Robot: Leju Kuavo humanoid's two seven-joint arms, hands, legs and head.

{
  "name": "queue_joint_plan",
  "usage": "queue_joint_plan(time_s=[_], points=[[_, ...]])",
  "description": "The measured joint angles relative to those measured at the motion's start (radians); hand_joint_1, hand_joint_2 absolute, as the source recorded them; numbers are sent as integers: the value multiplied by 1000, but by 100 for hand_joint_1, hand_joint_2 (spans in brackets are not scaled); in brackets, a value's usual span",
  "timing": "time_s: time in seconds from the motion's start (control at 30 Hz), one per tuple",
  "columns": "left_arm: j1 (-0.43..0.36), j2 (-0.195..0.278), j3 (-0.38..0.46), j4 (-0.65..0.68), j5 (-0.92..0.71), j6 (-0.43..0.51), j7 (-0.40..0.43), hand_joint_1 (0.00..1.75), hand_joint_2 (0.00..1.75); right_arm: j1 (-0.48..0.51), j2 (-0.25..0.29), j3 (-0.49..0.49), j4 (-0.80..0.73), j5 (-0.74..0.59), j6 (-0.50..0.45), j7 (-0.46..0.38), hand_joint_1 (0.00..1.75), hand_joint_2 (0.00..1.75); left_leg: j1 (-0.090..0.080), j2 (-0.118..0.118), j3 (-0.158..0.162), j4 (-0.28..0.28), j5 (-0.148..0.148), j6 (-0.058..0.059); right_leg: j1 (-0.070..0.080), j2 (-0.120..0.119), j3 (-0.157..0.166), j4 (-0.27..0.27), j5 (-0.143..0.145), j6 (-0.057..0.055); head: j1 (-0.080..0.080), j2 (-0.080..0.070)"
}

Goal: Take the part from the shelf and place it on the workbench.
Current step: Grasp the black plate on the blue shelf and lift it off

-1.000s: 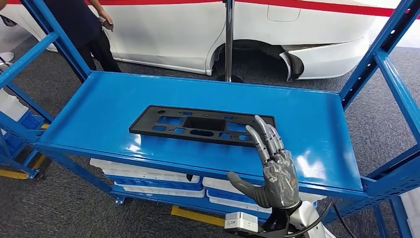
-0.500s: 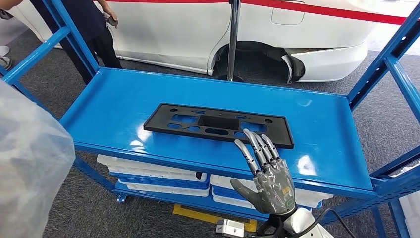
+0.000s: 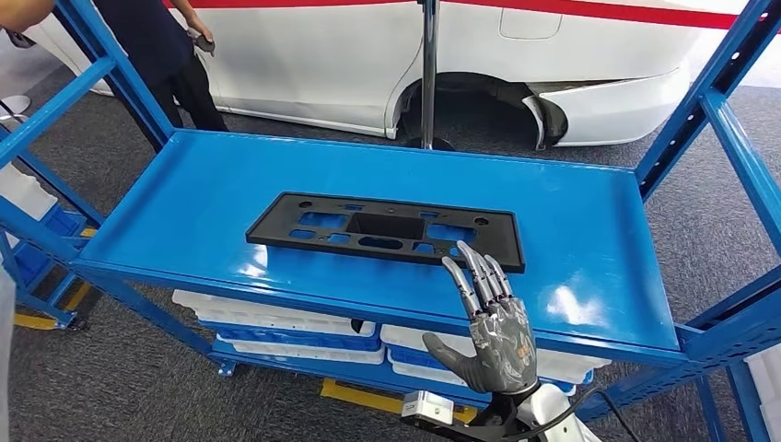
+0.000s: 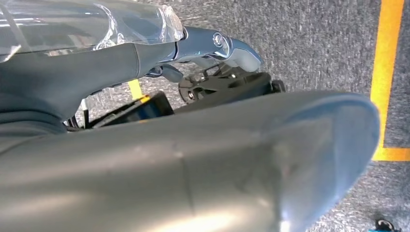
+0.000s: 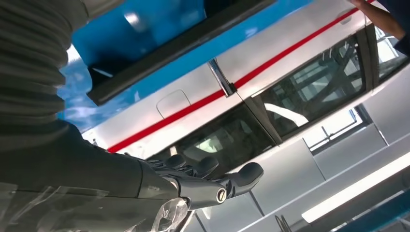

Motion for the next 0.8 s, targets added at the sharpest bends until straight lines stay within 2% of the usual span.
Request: queue_joint_plan(time_s=[0.03,0.1,0.13,0.17,0.23,0.3,0.33,0.43,0.47,0.5,0.53,0.57,0.63,0.67,0.77,0.8], points=[[0,0,0,0,0,0,0,0,0,0,4,0,9,-12,-7,-2,0,175,0,0,23,-51,31,3,0,1,1,0,0,0,0,0],[-2,0,0,0,0,0,0,0,0,0,15,1,27,-37,-26,-8,0,175,-4,-1,96,-208,101,15,1,2,3,0,-1,2,0,0],[-3,1,0,0,0,0,0,0,0,0,20,2,36,-50,-35,-12,0,175,-8,-1,121,-265,121,21,1,2,2,-1,-1,5,0,0],[-3,1,0,0,0,0,0,0,0,0,26,3,45,-61,-43,-16,0,175,-13,-1,133,-295,129,25,1,3,1,-1,0,9,0,0],[-2,2,0,0,0,0,0,0,0,0,36,7,64,-81,-54,-22,0,175,-18,-1,133,-305,131,33,0,2,1,-7,3,22,0,0],[-2,2,0,0,1,0,-1,0,0,0,43,10,79,-93,-60,-27,0,175,-14,-1,138,-318,140,44,-1,1,-3,4,-9,32,1,0],[-2,2,0,0,1,0,-1,0,0,0,45,11,86,-97,-63,-29,0,175,-12,0,141,-325,145,49,1,0,-17,37,-31,33,2,0],[-2,2,0,0,1,0,-1,0,0,2,52,14,111,-115,-70,-33,0,175,-14,1,142,-329,147,57,3,0,-106,234,-128,34,4,0],[-1,2,0,0,2,-1,-1,0,0,3,54,16,119,-122,-72,-35,0,175,-15,1,143,-329,147,57,3,0,-126,277,-138,35,4,0],[0,2,0,0,2,-1,-1,0,0,4,56,16,126,-127,-75,-38,0,175,-16,0,143,-328,147,57,3,0,-127,279,-128,35,4,0],[1,2,0,0,2,-1,-1,0,0,4,59,17,133,-131,-78,-41,0,175,-16,0,143,-326,146,57,2,0,-108,239,-99,36,4,0],[1,2,0,0,2,-1,-1,0,0,4,61,17,138,-134,-80,-44,0,175,-15,-1,143,-322,144,55,2,-1,-74,169,-61,36,5,0],[0,2,0,0,2,-1,-1,0,0,1,66,18,146,-137,-85,-47,0,175,-18,-2,139,-310,137,47,2,-1,-12,39,-11,31,5,0],[0,2,0,0,2,-1,-1,0,0,1,70,19,150,-138,-88,-48,0,175,-20,-2,135,-304,135,42,3,-1,1,9,-4,28,5,0],[0,3,0,0,3,-1,-3,0,0,0,78,21,161,-143,-93,-47,0,175,-18,-2,129,-297,132,32,7,1,-1,1,0,12,4,0],[1,3,0,0,4,-1,-3,0,0,0,80,22,164,-146,-94,-47,0,175,-16,-2,124,-284,122,27,5,1,0,0,2,7,4,0]])
